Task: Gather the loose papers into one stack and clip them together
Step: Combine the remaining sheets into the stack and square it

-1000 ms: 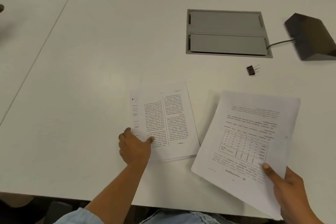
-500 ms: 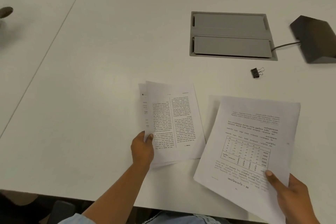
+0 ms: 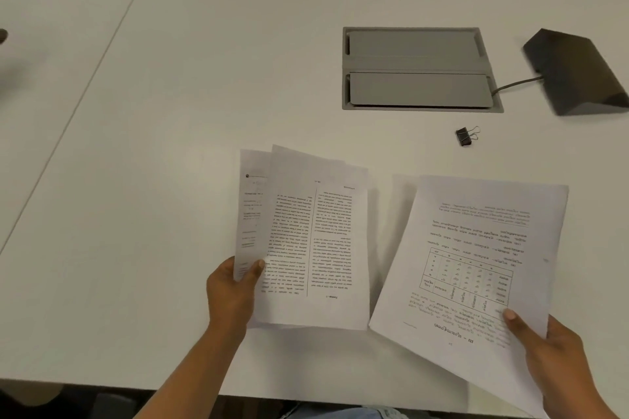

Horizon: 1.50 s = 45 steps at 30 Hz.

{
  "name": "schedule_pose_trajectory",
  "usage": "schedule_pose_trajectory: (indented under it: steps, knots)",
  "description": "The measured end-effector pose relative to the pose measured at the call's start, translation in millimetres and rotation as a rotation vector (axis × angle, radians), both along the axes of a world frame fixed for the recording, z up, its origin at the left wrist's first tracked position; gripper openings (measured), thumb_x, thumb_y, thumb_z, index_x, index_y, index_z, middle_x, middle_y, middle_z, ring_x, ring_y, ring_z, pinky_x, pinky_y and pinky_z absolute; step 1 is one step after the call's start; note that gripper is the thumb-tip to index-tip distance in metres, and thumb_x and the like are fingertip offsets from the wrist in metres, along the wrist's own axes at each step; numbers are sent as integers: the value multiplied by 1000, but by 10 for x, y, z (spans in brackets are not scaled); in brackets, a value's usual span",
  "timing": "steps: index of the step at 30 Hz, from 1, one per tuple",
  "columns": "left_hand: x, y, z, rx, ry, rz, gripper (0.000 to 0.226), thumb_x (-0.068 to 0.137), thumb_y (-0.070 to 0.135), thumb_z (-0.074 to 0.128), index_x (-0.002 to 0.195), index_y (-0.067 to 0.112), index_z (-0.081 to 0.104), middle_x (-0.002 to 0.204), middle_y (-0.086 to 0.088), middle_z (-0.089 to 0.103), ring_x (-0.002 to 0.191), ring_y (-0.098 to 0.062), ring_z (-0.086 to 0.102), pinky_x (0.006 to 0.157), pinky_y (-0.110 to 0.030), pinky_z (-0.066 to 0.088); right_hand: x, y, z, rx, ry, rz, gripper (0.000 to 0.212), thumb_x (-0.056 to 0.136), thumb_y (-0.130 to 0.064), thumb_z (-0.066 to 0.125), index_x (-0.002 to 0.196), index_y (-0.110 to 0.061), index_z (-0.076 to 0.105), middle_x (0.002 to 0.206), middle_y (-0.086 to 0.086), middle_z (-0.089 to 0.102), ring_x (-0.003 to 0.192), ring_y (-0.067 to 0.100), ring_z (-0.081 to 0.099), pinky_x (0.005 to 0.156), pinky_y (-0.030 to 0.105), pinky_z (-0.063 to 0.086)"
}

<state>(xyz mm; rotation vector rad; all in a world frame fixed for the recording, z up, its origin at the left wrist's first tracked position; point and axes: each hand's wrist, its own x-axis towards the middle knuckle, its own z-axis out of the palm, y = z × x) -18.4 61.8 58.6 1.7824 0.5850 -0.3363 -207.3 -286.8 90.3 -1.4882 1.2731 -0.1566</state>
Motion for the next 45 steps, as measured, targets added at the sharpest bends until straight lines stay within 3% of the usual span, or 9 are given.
schedule_pose_trajectory:
  steps: [5,10,23,29,32,35,37,41,45]
  knots:
    - [-25,-15,131,-46,-1,-23,20,77,8,81,90,18,70,91,1,75,78,-24,74,56,-26,59,-5,-86,-28,-30,29,-4,36,92,-14,62,126,-1,60,85,-6,62,92,36,60,88,44,45]
    - [-79,-239,250,-149,63,-46,32,73,13,84,101,19,69,96,1,77,78,-25,76,66,-42,63,2,-77,-45,-1,30,12,37,92,-14,61,127,0,60,87,-5,63,90,34,61,87,42,45]
    - [-295,-612,593,-360,113,-398,28,99,32,50,109,16,72,107,0,77,99,-20,73,89,-40,56,266,203,77,161,-63,127,22,90,-12,64,111,-11,63,95,-1,71,86,22,68,66,28,49]
    - [-346,-689,653,-265,74,-452,33,101,34,45,100,21,75,99,10,78,91,-9,74,78,-21,56,316,336,116,197,-91,168,25,90,-19,64,114,-14,67,99,-1,76,94,23,70,77,32,51]
    - [-336,-680,636,-162,52,-516,13,91,37,62,98,30,70,104,7,76,90,-9,73,75,-20,57,338,379,170,233,-117,212,20,90,-19,63,109,-18,70,96,-2,79,88,19,74,76,32,53]
    - [-275,-636,628,17,39,-606,43,75,40,81,110,42,55,117,17,60,104,-6,62,88,-29,55,347,386,207,266,-135,247,25,88,-20,63,111,-17,70,100,-2,78,85,14,75,78,32,54]
    - [-217,-622,690,-199,91,-579,58,76,33,82,125,37,53,122,14,65,107,-12,66,91,-37,57,356,388,235,290,-162,291,38,80,-29,66,114,-13,69,99,-1,78,86,14,75,72,27,57]
    - [-56,-585,798,-681,359,-473,45,88,31,69,130,17,60,124,-10,70,112,-33,67,98,-52,51,414,418,352,286,-216,380,75,54,-63,81,110,-15,72,103,5,78,89,19,75,66,21,57]
    - [33,-677,792,-676,340,-536,43,88,32,66,128,18,62,125,-8,69,116,-29,66,102,-49,48,445,366,409,315,-201,348,60,94,-53,36,140,-16,49,136,2,58,124,19,55,101,24,37]
